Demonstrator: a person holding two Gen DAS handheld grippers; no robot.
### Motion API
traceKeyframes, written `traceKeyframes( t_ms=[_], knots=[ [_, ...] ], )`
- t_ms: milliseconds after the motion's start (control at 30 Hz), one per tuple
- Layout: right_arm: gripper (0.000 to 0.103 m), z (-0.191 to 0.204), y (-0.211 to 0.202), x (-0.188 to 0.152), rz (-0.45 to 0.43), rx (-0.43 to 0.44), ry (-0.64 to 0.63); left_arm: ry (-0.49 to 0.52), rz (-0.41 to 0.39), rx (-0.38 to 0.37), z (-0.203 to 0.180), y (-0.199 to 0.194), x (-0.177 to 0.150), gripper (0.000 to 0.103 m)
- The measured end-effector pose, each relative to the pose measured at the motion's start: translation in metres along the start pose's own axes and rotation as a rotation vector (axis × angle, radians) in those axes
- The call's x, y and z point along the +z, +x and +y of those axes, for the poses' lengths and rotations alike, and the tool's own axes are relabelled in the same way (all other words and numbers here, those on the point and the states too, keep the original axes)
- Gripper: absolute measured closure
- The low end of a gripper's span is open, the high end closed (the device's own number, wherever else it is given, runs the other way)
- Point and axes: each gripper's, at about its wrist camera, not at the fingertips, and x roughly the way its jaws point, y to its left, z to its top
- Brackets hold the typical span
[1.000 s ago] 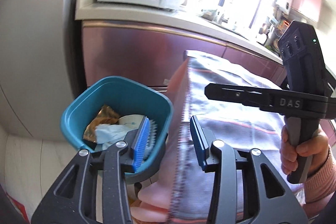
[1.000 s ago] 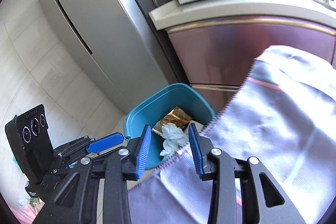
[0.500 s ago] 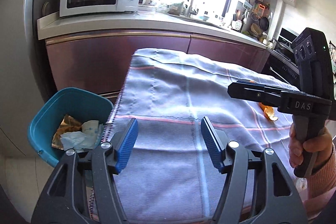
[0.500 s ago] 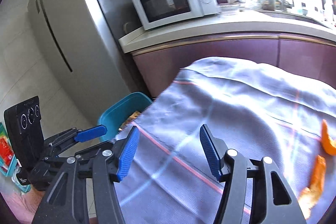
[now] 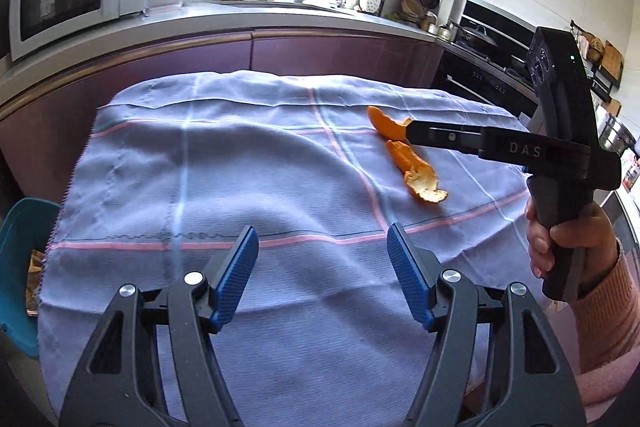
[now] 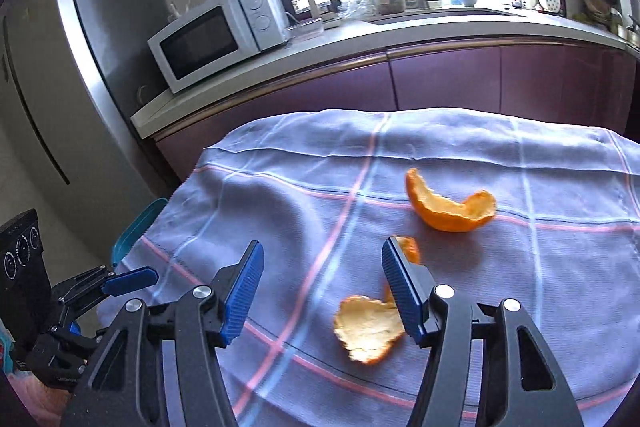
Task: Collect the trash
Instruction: 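Move both open tools from the bin back to the orange peels on the cloth, then grasp an orange peel with the left gripper while the right grasps another peel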
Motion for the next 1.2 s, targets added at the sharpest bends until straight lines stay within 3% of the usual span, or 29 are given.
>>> traceKeyframes(
  t_ms=[267,533,667,900,1100,1200],
  knots=[
    [0.044,-0.057,0.002,0.005,-0.013,-0.05,0.114,0.035,0.065,-0.076,-0.032,0.045,0.017,0.044],
    [0.048,-0.094,0.017,0.016,-0.003,-0.048,0.205,0.021,0.156,-0.156,-0.054,0.087,0.035,0.064],
    [0.052,-0.101,0.028,0.024,0.009,-0.026,0.227,-0.008,0.183,-0.203,-0.055,0.1,0.041,0.064],
    [0.054,-0.103,0.046,0.029,0.051,0.0,0.239,0.01,0.237,-0.22,-0.069,0.122,0.043,0.064],
    [0.063,-0.106,0.05,0.024,0.073,0.042,0.256,-0.01,0.255,-0.229,-0.067,0.13,0.043,0.078],
    [0.074,-0.108,0.051,0.022,0.077,0.051,0.262,-0.018,0.255,-0.216,-0.065,0.132,0.043,0.088]
  ],
)
